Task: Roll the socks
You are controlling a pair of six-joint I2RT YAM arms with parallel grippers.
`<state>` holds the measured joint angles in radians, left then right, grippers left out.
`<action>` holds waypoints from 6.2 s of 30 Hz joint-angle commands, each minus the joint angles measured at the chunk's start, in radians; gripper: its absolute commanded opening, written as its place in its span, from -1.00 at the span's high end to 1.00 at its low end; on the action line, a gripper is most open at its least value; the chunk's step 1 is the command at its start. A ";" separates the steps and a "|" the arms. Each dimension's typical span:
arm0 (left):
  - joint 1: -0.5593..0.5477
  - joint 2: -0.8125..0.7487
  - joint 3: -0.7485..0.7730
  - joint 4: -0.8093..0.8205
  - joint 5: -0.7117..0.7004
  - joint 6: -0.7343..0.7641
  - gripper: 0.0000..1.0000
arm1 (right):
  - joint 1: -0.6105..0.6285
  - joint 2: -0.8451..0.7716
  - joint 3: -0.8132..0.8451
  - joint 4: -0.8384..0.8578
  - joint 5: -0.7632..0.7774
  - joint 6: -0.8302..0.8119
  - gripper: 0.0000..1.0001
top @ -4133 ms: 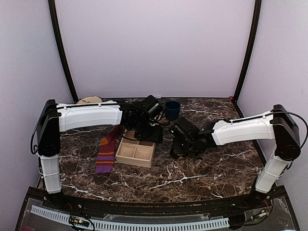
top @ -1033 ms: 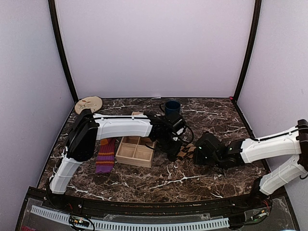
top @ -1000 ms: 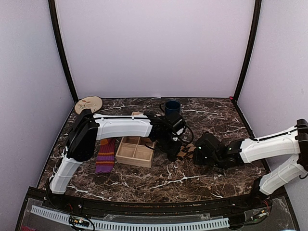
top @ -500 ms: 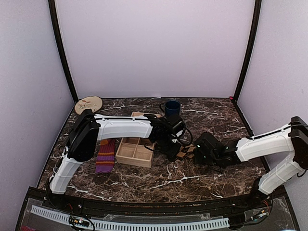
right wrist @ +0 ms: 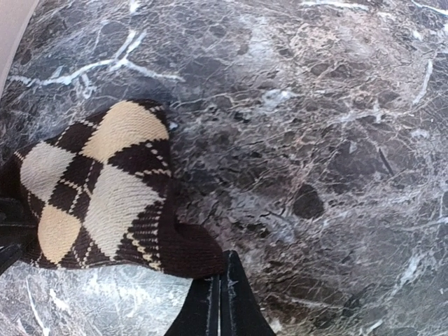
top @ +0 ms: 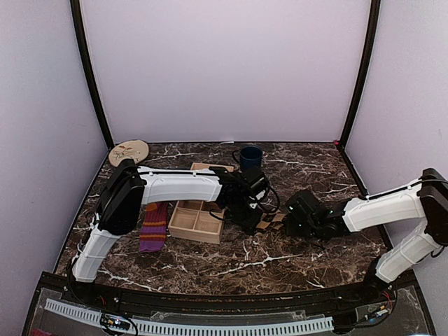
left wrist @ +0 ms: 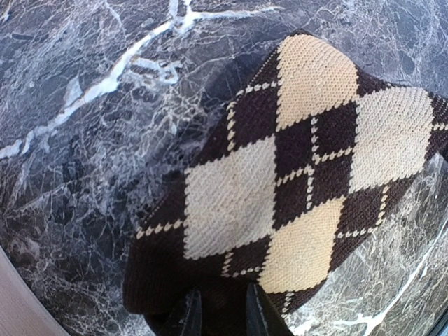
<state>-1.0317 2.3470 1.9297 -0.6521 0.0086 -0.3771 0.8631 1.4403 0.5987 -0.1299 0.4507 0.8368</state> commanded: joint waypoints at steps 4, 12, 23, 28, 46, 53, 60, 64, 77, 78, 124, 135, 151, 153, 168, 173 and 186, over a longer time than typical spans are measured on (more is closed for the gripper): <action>-0.004 0.009 -0.031 -0.065 -0.016 0.011 0.50 | -0.040 -0.020 0.006 -0.004 0.019 -0.036 1.00; -0.004 0.008 -0.035 -0.085 -0.015 0.004 0.54 | -0.048 -0.008 -0.019 -0.019 0.016 -0.008 1.00; -0.004 -0.009 -0.061 -0.077 -0.017 -0.018 0.60 | -0.045 0.018 -0.047 -0.064 -0.024 0.111 0.97; -0.004 -0.009 -0.069 -0.049 0.002 -0.021 0.61 | -0.033 -0.019 -0.035 -0.088 -0.030 0.118 0.39; -0.005 -0.012 -0.097 -0.014 0.028 -0.010 0.66 | -0.080 -0.113 0.022 0.159 -0.200 0.180 0.74; -0.004 -0.021 -0.117 -0.011 0.031 -0.003 0.69 | -0.143 0.023 -0.126 0.637 -0.367 0.323 0.95; -0.004 -0.029 -0.126 -0.016 0.030 0.010 0.69 | -0.180 0.214 -0.203 0.969 -0.479 0.439 0.96; -0.004 -0.030 -0.129 -0.019 0.035 0.012 0.69 | -0.185 0.304 -0.220 1.124 -0.504 0.489 0.96; -0.004 -0.046 -0.172 -0.023 0.024 0.015 0.71 | -0.228 0.237 -0.289 0.991 -0.386 0.440 0.95; -0.004 -0.047 -0.174 -0.023 0.023 0.014 0.71 | -0.232 0.227 -0.280 0.956 -0.381 0.427 0.95; 0.015 -0.050 -0.179 -0.008 0.038 0.016 0.74 | -0.103 0.060 -0.389 0.732 -0.348 0.368 0.16; 0.019 -0.053 -0.182 -0.044 -0.014 0.052 0.75 | -0.092 -0.064 -0.391 0.569 -0.290 0.376 0.17; 0.034 -0.129 -0.313 0.114 0.042 0.355 0.89 | -0.077 -0.303 -0.164 0.102 -0.137 0.179 0.18; 0.032 -0.132 -0.317 0.128 0.049 0.406 0.90 | -0.077 -0.285 -0.148 0.093 -0.148 0.162 0.19; 0.032 -0.169 -0.296 0.278 0.105 0.428 0.86 | -0.076 -0.118 0.016 0.094 -0.255 -0.017 0.24; 0.032 -0.172 -0.288 0.311 0.119 0.398 0.83 | -0.076 -0.032 0.077 0.094 -0.297 -0.060 0.25; 0.033 -0.247 -0.281 0.303 0.006 0.213 0.66 | -0.078 0.088 0.080 0.169 -0.340 -0.067 0.27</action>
<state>-1.0031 2.2036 1.6493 -0.3336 0.0650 -0.0784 0.7811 1.5013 0.6617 -0.0101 0.1173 0.7868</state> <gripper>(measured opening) 0.165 0.367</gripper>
